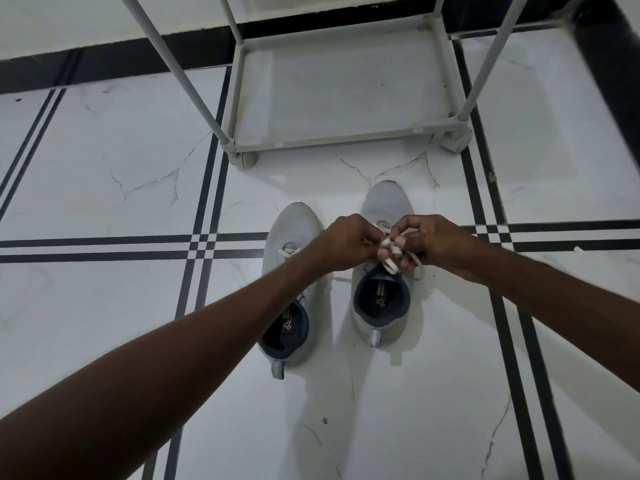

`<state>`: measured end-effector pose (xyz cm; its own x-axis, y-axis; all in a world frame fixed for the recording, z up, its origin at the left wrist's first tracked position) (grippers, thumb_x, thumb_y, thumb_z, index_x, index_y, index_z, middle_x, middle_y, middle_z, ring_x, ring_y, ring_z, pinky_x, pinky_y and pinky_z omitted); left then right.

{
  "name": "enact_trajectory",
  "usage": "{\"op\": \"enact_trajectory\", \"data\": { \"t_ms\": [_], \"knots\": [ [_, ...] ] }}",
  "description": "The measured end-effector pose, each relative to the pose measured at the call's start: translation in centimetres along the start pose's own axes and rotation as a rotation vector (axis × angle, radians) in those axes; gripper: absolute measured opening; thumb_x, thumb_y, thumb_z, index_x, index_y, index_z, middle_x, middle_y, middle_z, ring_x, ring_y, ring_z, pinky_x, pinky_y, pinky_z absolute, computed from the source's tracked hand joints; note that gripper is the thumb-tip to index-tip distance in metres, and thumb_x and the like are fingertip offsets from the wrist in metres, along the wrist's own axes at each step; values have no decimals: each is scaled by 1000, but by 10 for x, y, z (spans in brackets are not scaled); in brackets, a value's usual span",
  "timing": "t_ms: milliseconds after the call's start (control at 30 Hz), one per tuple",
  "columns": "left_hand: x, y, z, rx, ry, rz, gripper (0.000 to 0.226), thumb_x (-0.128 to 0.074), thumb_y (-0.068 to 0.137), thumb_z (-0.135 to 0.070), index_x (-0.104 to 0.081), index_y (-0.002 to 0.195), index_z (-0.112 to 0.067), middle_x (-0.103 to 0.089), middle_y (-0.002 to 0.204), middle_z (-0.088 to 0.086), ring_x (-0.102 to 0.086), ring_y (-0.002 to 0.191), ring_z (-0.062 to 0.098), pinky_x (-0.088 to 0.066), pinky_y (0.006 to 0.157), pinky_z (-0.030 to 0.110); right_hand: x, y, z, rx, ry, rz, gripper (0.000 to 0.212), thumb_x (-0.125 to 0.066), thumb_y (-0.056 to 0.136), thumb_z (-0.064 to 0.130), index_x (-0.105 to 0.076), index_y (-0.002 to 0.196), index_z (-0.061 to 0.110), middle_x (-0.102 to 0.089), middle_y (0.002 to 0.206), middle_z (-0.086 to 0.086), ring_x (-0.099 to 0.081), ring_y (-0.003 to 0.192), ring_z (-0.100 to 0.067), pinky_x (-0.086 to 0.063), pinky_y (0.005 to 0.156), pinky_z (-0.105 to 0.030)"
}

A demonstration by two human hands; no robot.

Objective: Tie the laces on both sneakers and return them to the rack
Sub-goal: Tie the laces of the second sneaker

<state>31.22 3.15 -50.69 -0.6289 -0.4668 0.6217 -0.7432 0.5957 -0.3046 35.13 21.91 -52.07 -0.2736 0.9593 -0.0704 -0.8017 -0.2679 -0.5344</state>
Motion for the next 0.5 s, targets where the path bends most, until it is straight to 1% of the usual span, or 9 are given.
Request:
{"op": "enact_trajectory", "data": {
  "t_ms": [67, 133, 233, 300, 367, 433, 500],
  "knots": [
    [-2, 0, -11, -137, 228, -58, 16, -74, 83, -24, -80, 90, -11, -75, 82, 11, -67, 75, 27, -45, 65, 30, 0, 0, 2, -12, -36, 11, 9, -55, 94, 1, -62, 98, 4, -63, 75, -17, -60, 57, -20, -52, 57, -29],
    [-7, -2, -17, -212, 373, -142, 18, -69, 84, -20, -79, 95, -11, -72, 87, 13, -66, 77, 30, -40, 63, 29, 1, -1, 5, -44, -49, 16, 13, -52, 95, 2, -64, 98, 3, -64, 77, -17, -60, 57, -18, -52, 57, -28],
    [-16, -8, -15, -236, 458, -264, 20, -63, 86, -19, -77, 97, -11, -66, 91, 12, -65, 77, 31, -48, 64, 37, 2, -3, 10, -113, -21, 51, 21, -51, 94, -1, -67, 108, 2, -68, 82, -18, -60, 57, -18, -52, 54, -26],
    [-22, -13, -14, -247, 411, -337, 18, -64, 84, -17, -77, 93, -10, -66, 87, 10, -65, 72, 30, -49, 61, 37, 0, -4, 11, -155, 19, 103, 27, -49, 93, -4, -67, 113, 0, -71, 84, -16, -56, 54, -14, -48, 50, -22],
    [-26, -17, -16, -222, 315, -387, 16, -66, 80, -20, -77, 89, -12, -68, 85, 8, -65, 69, 28, -48, 59, 33, -3, -5, 11, -173, -14, 96, 29, -49, 91, -6, -68, 113, -1, -73, 81, -11, -51, 49, -10, -42, 46, -18],
    [-29, -20, -13, -156, 235, -418, 18, -65, 79, -25, -77, 88, -15, -72, 85, 5, -66, 70, 26, -52, 62, 37, -5, -6, 10, -147, -91, 0, 29, -52, 89, -7, -71, 110, 0, -72, 73, -8, -53, 46, -9, -42, 44, -17],
    [-29, -24, -8, -78, 140, -464, 13, -69, 78, -22, -78, 85, -16, -77, 85, 3, -70, 72, 24, -55, 66, 39, -8, -6, 10, -54, -209, -123, 23, -60, 85, -6, -73, 103, 1, -73, 69, -11, -64, 49, -14, -50, 46, -18]
  ]
}}
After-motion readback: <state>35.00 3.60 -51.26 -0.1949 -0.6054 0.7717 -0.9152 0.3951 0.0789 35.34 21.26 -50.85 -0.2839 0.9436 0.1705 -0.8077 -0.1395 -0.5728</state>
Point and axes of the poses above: each hand's wrist, its own y-axis towards the middle knuckle, its own x-axis out of the back of the hand, z = x × y, the point moved 1 cm from there along y, towards the middle knuckle
